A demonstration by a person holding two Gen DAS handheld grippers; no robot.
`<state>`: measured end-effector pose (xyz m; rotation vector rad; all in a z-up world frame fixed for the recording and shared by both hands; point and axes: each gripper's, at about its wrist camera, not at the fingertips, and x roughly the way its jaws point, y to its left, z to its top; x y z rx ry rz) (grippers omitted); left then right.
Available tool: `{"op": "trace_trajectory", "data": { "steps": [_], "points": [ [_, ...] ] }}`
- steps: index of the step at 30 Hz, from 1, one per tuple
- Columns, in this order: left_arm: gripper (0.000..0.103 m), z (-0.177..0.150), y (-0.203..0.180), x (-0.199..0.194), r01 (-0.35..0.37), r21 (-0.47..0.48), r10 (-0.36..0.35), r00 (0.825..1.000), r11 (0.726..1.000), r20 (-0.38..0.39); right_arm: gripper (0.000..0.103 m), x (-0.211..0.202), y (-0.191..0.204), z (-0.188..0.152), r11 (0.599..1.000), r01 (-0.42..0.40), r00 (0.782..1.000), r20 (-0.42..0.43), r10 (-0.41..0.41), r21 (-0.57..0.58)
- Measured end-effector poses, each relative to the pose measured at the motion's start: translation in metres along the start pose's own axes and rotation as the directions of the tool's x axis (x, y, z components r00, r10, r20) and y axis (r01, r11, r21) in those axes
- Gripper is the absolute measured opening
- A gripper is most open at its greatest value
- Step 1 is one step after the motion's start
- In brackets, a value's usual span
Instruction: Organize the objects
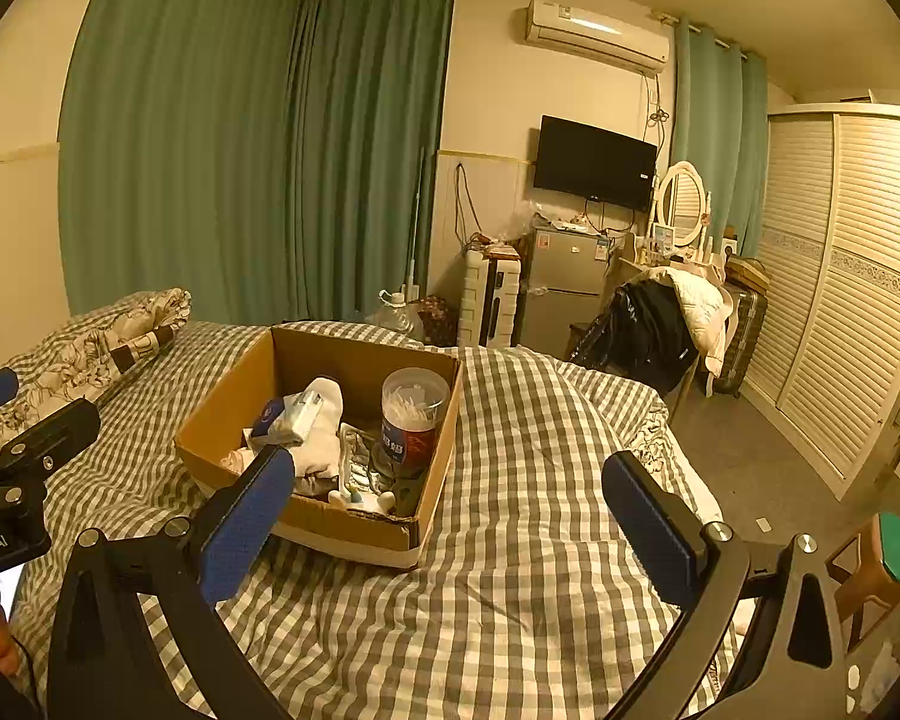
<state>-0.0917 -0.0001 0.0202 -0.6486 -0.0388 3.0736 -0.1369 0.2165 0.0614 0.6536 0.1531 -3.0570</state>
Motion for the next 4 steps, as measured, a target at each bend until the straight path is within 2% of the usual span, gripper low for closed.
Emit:
{"op": "trace_trajectory", "data": {
  "steps": [4],
  "points": [
    [0.103,-0.0005,0.0006,0.0007,-0.007,0.001,0.007,1.0,1.0,0.002,0.103,0.0007,-0.0006,0.0004,1.0,0.0,1.0,-0.002,0.0,-0.001]
  ]
}}
